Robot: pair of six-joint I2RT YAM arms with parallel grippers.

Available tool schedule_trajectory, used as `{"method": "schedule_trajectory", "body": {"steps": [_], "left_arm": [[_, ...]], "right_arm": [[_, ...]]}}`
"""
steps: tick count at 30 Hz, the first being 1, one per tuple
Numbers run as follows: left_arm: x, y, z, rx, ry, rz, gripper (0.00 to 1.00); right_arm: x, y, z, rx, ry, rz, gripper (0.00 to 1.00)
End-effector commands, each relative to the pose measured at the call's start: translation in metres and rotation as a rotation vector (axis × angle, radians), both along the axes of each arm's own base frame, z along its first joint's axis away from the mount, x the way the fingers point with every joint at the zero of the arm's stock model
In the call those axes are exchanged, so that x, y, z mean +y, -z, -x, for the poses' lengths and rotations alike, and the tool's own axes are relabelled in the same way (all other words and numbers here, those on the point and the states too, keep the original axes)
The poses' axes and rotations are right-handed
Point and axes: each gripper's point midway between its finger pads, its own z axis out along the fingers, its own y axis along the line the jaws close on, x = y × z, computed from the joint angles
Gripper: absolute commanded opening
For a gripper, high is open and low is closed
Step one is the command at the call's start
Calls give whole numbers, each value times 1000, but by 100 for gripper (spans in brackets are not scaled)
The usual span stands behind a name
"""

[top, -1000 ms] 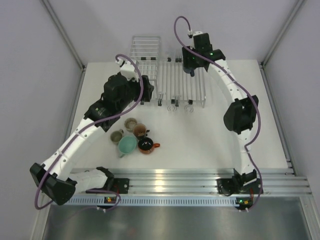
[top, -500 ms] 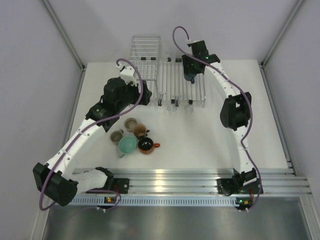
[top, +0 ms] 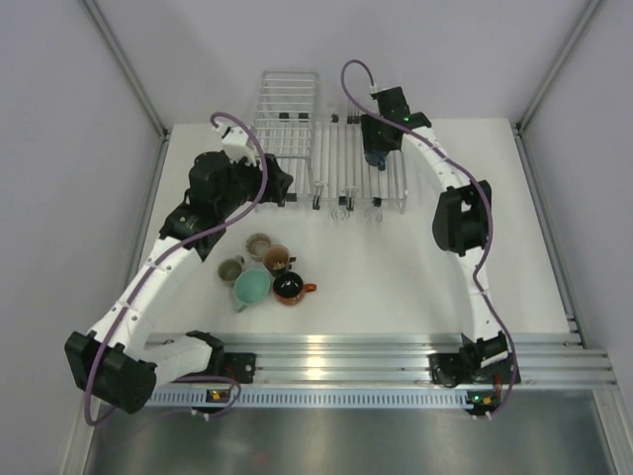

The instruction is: Load the cups into the dish rack

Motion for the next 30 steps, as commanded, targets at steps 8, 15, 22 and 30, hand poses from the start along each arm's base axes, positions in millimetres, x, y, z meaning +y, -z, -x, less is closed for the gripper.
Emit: {"method": "schedule_trajectory", "body": {"steps": [8, 15, 22, 30], "left_arm": [[3, -22, -4, -59, 23, 86, 77], [6, -21, -6, -51, 15, 96, 79], [7, -22, -6, -52, 14, 103, 84], [11, -20, -8, -51, 13, 118, 85]], "right_arm": [[-6, -17, -25, -103, 48, -13, 18], [-6, -22, -27, -119, 51, -17, 69], [-4, -28, -27, -141, 40, -34, 77], [-4, -62, -28, -230, 51, -63, 78]]}}
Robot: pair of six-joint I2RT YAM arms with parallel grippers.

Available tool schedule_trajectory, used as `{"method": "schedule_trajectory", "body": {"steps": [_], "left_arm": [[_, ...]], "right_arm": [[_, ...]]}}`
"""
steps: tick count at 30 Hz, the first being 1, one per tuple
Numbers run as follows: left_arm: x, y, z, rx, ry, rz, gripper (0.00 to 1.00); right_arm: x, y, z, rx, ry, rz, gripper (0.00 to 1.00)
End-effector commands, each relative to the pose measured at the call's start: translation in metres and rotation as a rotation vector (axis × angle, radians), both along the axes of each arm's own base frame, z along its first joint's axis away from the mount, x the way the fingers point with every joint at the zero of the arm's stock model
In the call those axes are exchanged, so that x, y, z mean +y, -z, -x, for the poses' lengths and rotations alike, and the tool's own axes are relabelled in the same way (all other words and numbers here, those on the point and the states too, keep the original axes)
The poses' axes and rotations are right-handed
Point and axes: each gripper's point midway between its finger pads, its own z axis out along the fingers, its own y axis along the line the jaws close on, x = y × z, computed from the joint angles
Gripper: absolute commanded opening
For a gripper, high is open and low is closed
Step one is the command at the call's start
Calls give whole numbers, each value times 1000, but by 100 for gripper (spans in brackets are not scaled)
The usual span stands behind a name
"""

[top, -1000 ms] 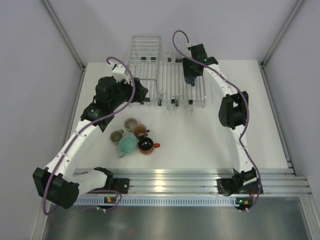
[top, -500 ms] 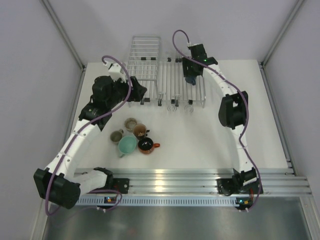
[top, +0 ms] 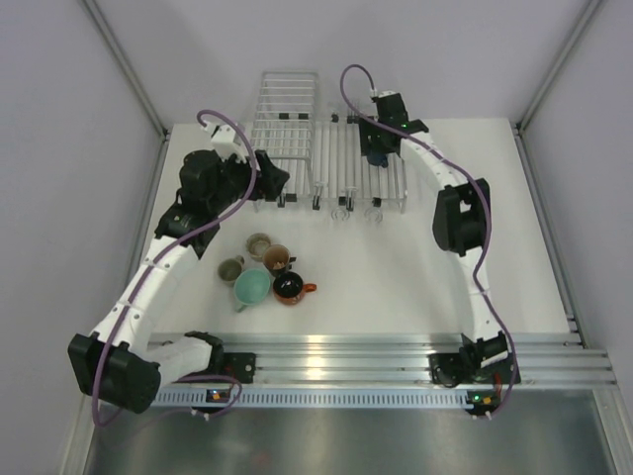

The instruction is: Load the cups into the dish rack

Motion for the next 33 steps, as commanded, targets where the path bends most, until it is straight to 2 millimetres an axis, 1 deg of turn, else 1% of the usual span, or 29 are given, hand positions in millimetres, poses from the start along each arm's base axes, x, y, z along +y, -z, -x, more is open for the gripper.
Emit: {"method": "schedule_trajectory", "body": {"steps": [1, 2, 3, 4, 5, 6, 11, 12, 13, 14, 15, 16, 17, 18, 19, 20, 21, 22, 23, 24, 25, 26, 27, 28, 29, 30, 31, 32, 33], "left_arm": [[2, -19, -2, -69, 2, 40, 85], [3, -19, -3, -69, -1, 40, 85], [2, -19, -3, -71, 0, 43, 85], [3, -20, -3, -73, -1, 45, 86], [4, -20, -3, -75, -3, 46, 86], [4, -20, -3, -77, -2, 48, 86], [7, -22, -3, -85, -6, 56, 86], [8, -21, -4, -83, -10, 55, 86], [9, -21, -4, -86, -13, 53, 86], [10, -21, -4, -87, -14, 51, 86], [11, -21, -4, -90, -16, 49, 86], [12, -20, -4, -91, -18, 41, 86], [12, -20, -4, -95, -20, 37, 86], [14, -21, -4, -100, -28, 33, 86], [15, -20, -5, -105, -31, 24, 86], [15, -19, -5, -105, -33, 17, 86], [17, -18, -6, -107, -43, 13, 86], [19, -17, -7, -110, -49, -1, 86], [20, -16, -7, -112, -58, -10, 86], [23, -14, -8, -109, -72, -26, 87], [26, -12, -9, -112, -101, -59, 87], [29, -12, -10, -116, -125, -82, 87], [24, -9, -6, -104, -121, -108, 87], [31, -8, -9, -105, -174, -145, 88], [29, -7, -6, -100, -175, -157, 89], [21, -3, -1, -87, -154, -164, 90], [19, -4, 5, -81, -152, -146, 92], [18, -3, 9, -77, -145, -132, 98], [16, 9, 14, -51, -140, -128, 98]], "right_arm": [[-7, -74, -12, -174, 35, -48, 78], [-8, -78, -12, -183, 35, -44, 78], [-10, -93, -12, -217, 41, -48, 77], [-12, -92, -10, -218, 42, -36, 77], [-13, -96, -10, -231, 43, -33, 78], [-14, -110, -9, -260, 45, -37, 77], [-20, -138, -7, -333, 54, -34, 77], [-19, -149, -4, -351, 47, -47, 78], [-20, -148, -3, -351, 47, -49, 78], [-19, -153, -2, -364, 45, -59, 78], [-19, -166, 3, -385, 46, -76, 77], [-20, -162, 7, -375, 45, -75, 78], [-21, -165, 10, -384, 45, -82, 77], [-24, -182, 17, -411, 48, -93, 77], [-25, -172, 24, -388, 49, -89, 77], [-28, -176, 29, -393, 51, -92, 77], [-33, -196, 39, -426, 57, -104, 77], [-36, -183, 48, -399, 56, -93, 77], [-38, -186, 56, -404, 57, -94, 77], [-43, -208, 70, -446, 62, -113, 77], [-46, -194, 81, -415, 58, -103, 77], [-49, -195, 89, -414, 59, -106, 77], [-54, -215, 105, -447, 61, -130, 77], [-57, -199, 117, -413, 60, -124, 77], [-59, -201, 126, -420, 58, -134, 77], [-64, -221, 144, -460, 57, -161, 77], [-66, -205, 155, -432, 52, -161, 77], [-70, -221, 172, -468, 51, -188, 77], [-72, -221, 181, -470, 46, -196, 77]]}}
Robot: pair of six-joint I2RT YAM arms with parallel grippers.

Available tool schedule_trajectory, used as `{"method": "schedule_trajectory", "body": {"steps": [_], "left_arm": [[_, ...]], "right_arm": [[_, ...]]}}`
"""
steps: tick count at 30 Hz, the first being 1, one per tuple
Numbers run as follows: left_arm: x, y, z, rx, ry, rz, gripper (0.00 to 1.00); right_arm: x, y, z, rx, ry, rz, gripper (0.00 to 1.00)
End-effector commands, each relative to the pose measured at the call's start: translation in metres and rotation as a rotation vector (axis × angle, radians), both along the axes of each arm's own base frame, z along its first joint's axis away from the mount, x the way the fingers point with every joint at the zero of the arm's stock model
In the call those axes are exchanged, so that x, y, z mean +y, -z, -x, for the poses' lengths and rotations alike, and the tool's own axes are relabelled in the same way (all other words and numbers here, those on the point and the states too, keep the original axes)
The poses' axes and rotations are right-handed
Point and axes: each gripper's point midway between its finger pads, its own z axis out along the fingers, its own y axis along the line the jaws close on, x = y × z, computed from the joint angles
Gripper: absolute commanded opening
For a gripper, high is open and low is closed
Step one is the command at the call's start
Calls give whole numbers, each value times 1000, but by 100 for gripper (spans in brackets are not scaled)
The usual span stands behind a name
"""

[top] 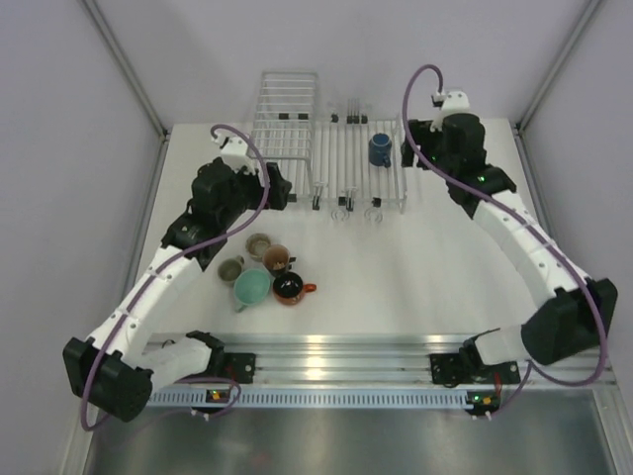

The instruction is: Load the cups into the dish rack

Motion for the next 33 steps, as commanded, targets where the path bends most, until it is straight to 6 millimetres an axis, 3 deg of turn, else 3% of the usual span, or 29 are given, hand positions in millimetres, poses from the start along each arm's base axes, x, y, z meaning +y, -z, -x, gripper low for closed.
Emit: {"method": "schedule_trajectory", "body": {"steps": [1, 3, 4, 12, 18, 24, 33], "left_arm": [[10, -8, 20, -28, -47, 24, 98], [11, 5, 28, -8, -64, 24, 98], [13, 20, 37, 24, -76, 21, 98], [19, 85, 76, 162, -208, -49, 95], [23, 122, 91, 262, -264, -69, 92], [36, 127, 90, 251, -330, -91, 91], [31, 158, 87, 340, -333, -166, 85]], "right_arm": [[-10, -29, 36, -94, -10, -78, 77], [-13, -39, 59, -122, -22, -106, 77], [-16, -24, 67, -98, -21, -105, 77], [-32, 12, 118, -81, -17, -125, 77], [-37, 21, 132, -81, -10, -132, 77], [-44, 20, 139, -84, 5, -113, 77], [-49, 28, 143, -74, 19, -100, 77]]}}
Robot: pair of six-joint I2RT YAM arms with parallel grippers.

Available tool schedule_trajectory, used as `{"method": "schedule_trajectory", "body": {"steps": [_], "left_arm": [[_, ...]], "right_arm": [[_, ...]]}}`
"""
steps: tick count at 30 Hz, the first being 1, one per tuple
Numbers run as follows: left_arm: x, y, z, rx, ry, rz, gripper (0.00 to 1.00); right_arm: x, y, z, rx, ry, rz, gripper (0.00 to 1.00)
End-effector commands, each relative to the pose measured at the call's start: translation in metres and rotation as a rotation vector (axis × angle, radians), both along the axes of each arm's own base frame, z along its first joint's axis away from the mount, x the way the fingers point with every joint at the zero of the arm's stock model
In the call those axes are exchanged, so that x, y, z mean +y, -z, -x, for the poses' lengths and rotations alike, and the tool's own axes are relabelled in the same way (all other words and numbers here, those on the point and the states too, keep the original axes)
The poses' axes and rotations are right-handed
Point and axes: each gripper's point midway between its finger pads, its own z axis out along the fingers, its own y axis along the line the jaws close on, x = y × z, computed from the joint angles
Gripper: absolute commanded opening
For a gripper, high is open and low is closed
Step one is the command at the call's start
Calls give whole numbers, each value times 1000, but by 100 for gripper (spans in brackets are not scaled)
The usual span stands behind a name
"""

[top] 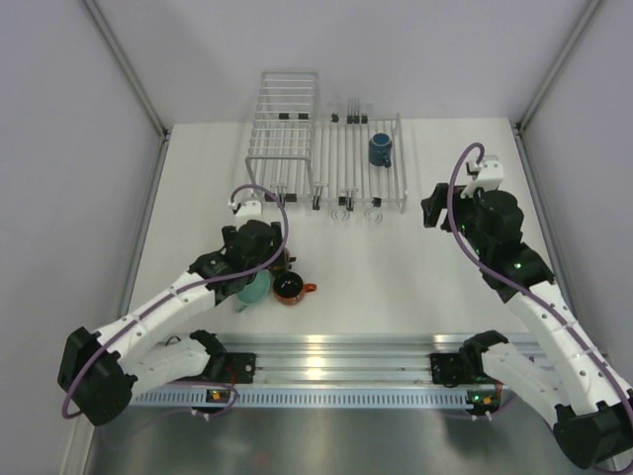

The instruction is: Load the cups into the dish rack

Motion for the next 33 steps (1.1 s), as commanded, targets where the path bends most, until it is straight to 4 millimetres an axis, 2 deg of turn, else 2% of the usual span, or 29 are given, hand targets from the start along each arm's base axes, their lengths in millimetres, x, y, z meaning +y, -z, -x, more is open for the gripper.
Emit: {"method": "schedule_trajectory", "body": {"steps": [1, 3, 7, 16, 27, 30, 33], "left_arm": [[3, 4, -2, 1, -29, -16, 84], [4, 7, -3, 9, -35, -28, 83], [5, 12, -4, 20, -46, -43, 75], [3, 26, -5, 67, -45, -72, 68], [-4, 35, -11, 108, -17, -111, 60], [-8, 38, -14, 119, -1, -115, 56], [-12, 38, -17, 125, 11, -125, 48]], "right_arm": [[-6, 0, 2, -13, 21, 9, 77], [-7, 2, 3, -9, 26, 12, 77], [-9, 4, 3, -6, 33, 17, 77], [-12, 5, 4, -8, 43, 22, 77], [-13, 5, 7, -9, 46, 22, 77], [-13, 5, 7, -10, 44, 21, 77], [-13, 5, 8, -12, 46, 22, 77]]}}
